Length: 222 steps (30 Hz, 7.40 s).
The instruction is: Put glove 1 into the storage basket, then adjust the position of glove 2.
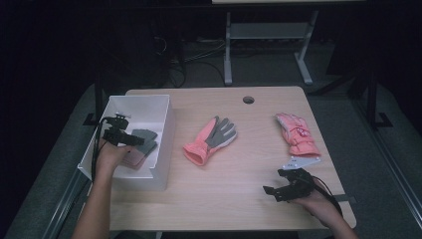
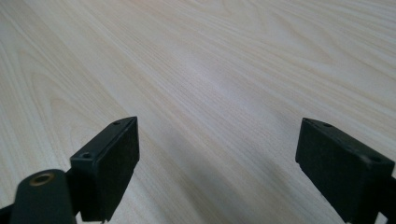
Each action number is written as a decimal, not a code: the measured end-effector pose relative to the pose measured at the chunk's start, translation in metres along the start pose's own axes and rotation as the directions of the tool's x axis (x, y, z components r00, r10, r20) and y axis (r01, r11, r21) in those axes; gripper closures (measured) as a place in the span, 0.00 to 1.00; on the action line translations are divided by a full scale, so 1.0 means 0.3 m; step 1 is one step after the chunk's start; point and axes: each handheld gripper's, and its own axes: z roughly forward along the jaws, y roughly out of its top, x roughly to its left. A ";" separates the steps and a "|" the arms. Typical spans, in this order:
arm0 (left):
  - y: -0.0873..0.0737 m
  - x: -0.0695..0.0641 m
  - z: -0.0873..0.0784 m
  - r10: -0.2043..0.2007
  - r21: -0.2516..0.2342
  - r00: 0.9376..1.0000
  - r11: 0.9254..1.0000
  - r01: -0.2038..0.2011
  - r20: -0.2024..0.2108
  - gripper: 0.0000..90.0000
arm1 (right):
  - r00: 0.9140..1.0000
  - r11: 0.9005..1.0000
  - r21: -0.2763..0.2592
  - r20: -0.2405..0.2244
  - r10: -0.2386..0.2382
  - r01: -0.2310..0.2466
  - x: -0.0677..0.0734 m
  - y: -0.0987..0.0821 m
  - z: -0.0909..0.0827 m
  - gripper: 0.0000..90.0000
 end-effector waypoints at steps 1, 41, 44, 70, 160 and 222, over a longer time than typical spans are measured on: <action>0.009 0.000 -0.024 0.001 -0.016 1.000 1.000 0.000 0.020 0.22 | 1.000 1.000 0.001 0.000 0.002 -0.002 0.001 0.000 0.001 0.15; 0.170 -0.406 -0.213 0.250 -0.234 0.913 0.956 -0.179 0.323 0.49 | 1.000 1.000 0.006 -0.004 -0.005 0.005 0.003 0.002 0.004 0.15; 0.178 -0.435 -0.212 0.263 -0.239 0.906 0.952 -0.188 0.333 0.61 | 1.000 1.000 0.007 -0.006 -0.006 0.006 0.004 0.002 0.004 0.15; 0.235 -0.698 0.115 0.311 -0.174 0.906 0.947 -0.269 0.288 1.00 | 1.000 1.000 0.002 -0.021 -0.012 0.012 0.008 0.003 0.001 0.15; -0.160 -0.953 0.043 0.503 -0.178 0.650 0.848 -0.499 0.570 1.00 | 1.000 1.000 0.013 0.004 -0.008 0.008 -0.019 -0.012 -0.022 0.15; -0.250 -0.778 0.044 0.503 -0.188 0.729 0.860 -0.475 0.464 0.41 | 0.916 0.983 -0.104 0.360 0.180 -0.152 -0.399 0.201 -0.020 0.60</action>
